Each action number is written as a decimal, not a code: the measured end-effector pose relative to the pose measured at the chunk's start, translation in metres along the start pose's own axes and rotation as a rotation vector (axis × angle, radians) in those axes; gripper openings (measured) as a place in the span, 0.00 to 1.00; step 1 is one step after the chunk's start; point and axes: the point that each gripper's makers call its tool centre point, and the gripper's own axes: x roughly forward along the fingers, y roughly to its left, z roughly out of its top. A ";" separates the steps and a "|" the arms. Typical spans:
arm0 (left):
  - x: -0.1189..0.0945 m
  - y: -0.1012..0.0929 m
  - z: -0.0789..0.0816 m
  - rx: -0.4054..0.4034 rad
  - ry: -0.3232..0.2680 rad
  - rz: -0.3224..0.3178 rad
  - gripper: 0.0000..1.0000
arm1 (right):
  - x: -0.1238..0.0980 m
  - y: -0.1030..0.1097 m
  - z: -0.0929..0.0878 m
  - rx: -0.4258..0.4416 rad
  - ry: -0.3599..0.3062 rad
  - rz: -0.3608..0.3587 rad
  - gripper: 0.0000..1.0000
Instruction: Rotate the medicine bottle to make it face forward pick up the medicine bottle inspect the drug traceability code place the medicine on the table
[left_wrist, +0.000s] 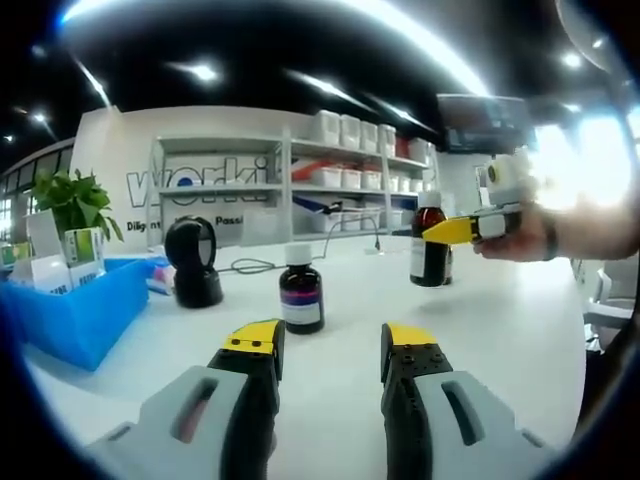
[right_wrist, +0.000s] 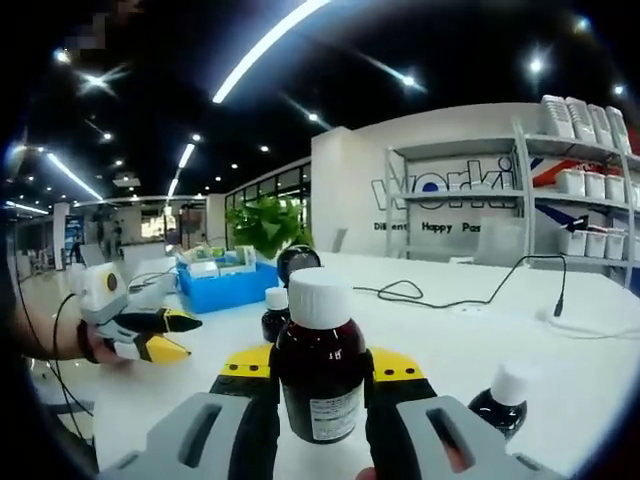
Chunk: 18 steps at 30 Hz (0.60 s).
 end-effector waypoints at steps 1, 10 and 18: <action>0.000 0.000 0.000 0.000 -0.001 0.000 0.30 | -0.003 0.002 0.000 -0.007 0.002 0.002 0.28; 0.000 -0.001 0.000 0.005 -0.001 -0.006 0.30 | -0.025 0.016 -0.008 -0.007 0.006 0.015 0.28; 0.000 -0.002 0.000 0.008 0.000 -0.006 0.30 | -0.037 0.027 -0.023 -0.006 0.009 0.040 0.28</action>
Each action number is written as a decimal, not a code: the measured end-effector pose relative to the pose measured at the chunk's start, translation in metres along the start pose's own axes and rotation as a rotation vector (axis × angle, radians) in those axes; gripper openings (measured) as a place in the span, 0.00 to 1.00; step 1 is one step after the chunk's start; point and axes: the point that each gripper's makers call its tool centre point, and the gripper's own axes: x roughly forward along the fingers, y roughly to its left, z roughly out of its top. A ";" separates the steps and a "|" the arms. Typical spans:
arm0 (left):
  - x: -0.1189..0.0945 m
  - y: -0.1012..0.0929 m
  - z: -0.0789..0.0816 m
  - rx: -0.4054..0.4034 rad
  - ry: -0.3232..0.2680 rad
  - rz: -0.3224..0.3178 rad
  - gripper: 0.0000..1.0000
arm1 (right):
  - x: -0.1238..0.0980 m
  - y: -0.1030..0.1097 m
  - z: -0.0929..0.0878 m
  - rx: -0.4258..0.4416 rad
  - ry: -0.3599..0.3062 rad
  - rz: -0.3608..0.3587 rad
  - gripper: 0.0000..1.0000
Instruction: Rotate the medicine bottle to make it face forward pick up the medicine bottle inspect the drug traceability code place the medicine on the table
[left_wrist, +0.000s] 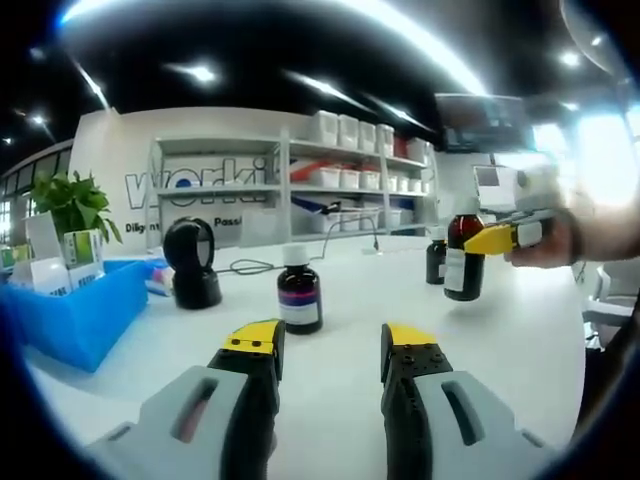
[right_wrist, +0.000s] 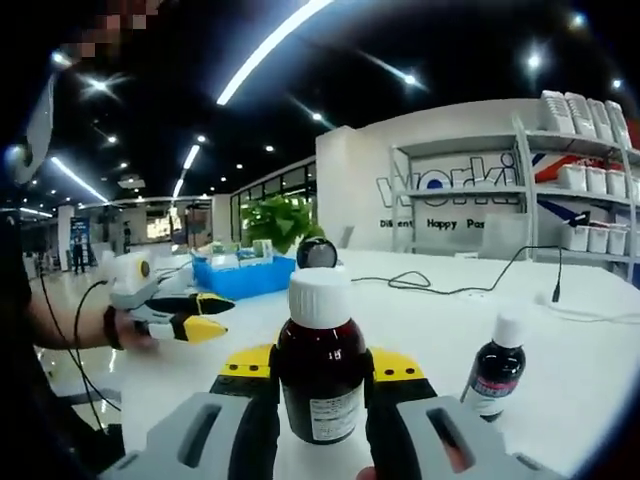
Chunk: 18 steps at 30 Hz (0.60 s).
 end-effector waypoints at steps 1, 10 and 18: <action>0.000 0.000 0.000 -0.001 0.000 0.000 0.30 | -0.001 0.003 -0.002 0.008 0.004 0.009 0.28; 0.000 -0.001 0.000 0.001 0.002 -0.003 0.30 | 0.001 0.024 -0.014 -0.014 0.022 0.024 0.28; 0.000 -0.002 0.001 0.001 0.002 -0.003 0.30 | 0.012 0.024 -0.015 -0.058 0.022 0.015 0.28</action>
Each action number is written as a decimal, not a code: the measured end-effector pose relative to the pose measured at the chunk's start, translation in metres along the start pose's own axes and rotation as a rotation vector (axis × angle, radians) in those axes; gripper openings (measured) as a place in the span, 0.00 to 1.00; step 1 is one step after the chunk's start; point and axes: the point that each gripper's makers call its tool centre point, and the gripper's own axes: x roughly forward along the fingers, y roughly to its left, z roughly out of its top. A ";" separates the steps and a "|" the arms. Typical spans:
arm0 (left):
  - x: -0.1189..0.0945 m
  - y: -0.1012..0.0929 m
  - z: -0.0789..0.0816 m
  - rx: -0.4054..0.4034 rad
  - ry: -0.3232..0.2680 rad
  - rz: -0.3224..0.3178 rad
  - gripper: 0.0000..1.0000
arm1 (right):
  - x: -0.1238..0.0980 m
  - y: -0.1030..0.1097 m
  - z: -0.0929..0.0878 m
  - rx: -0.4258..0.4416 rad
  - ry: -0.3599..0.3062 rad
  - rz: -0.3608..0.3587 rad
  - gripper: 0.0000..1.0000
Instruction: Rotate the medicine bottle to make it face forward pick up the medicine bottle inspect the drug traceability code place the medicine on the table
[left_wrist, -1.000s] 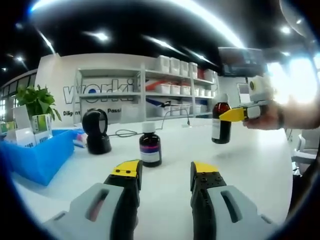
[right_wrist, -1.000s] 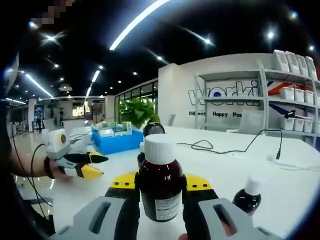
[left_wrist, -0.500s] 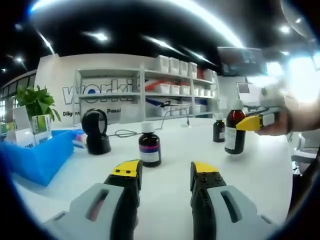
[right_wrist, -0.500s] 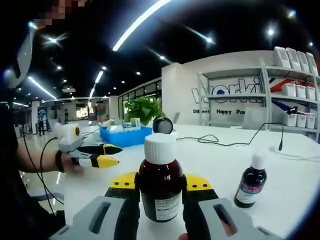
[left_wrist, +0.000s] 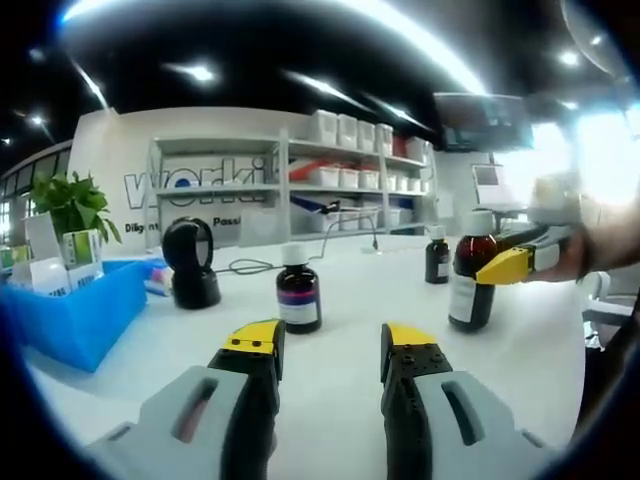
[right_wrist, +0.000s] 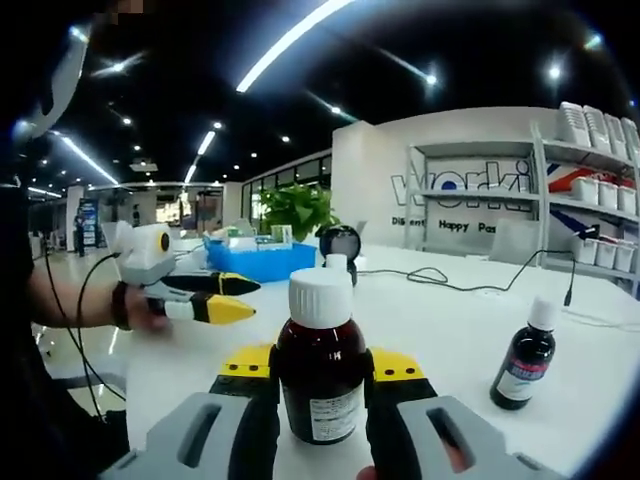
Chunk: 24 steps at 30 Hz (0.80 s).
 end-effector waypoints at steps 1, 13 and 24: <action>0.000 0.000 0.000 0.000 0.000 0.000 0.30 | 0.001 -0.001 0.000 -0.001 0.001 -0.001 0.28; 0.000 0.000 0.000 0.001 0.003 -0.001 0.30 | 0.005 -0.001 -0.003 0.018 -0.015 0.008 0.29; 0.001 -0.001 -0.001 0.002 0.009 -0.005 0.30 | 0.004 0.000 0.000 0.069 -0.023 0.044 0.31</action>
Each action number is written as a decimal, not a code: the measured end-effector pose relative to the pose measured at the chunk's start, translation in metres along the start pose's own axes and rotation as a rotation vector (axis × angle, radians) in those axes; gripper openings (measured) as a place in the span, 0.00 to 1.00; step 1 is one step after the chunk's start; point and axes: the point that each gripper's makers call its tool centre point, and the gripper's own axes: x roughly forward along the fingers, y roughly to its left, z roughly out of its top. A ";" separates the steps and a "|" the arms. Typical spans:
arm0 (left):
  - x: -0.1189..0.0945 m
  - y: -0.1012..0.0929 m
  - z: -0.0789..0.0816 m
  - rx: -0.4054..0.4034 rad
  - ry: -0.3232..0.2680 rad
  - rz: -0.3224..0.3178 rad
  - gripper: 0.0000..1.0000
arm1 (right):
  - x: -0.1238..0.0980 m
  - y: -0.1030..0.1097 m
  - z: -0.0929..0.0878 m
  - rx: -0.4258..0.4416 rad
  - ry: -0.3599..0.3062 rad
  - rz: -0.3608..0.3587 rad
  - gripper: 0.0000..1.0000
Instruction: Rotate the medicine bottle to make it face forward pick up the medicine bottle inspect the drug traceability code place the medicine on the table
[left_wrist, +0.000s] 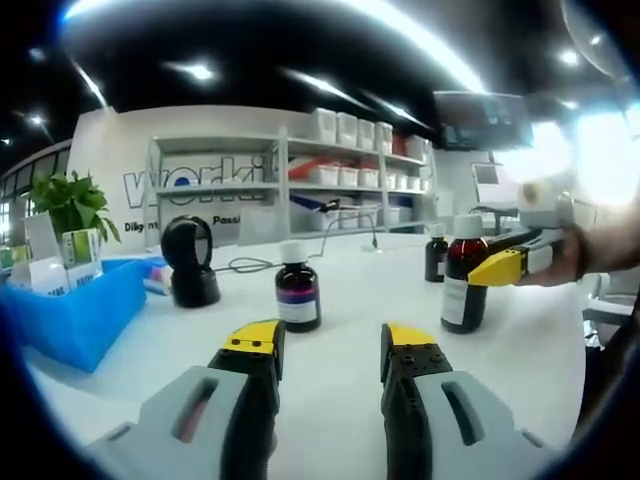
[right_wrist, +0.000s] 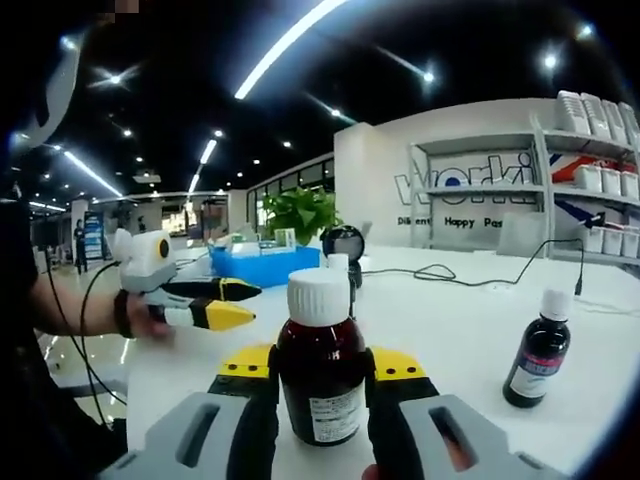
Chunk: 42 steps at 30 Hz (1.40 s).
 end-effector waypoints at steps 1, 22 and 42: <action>0.000 0.000 0.000 -0.001 -0.001 -0.001 0.30 | 0.000 0.000 0.000 0.000 0.001 0.000 0.32; 0.000 0.000 -0.002 0.005 0.007 -0.001 0.30 | -0.017 -0.003 0.015 -0.144 -0.005 0.222 0.39; -0.010 -0.051 0.004 0.011 -0.010 -0.278 0.35 | 0.001 0.011 0.011 -0.095 0.058 0.473 0.36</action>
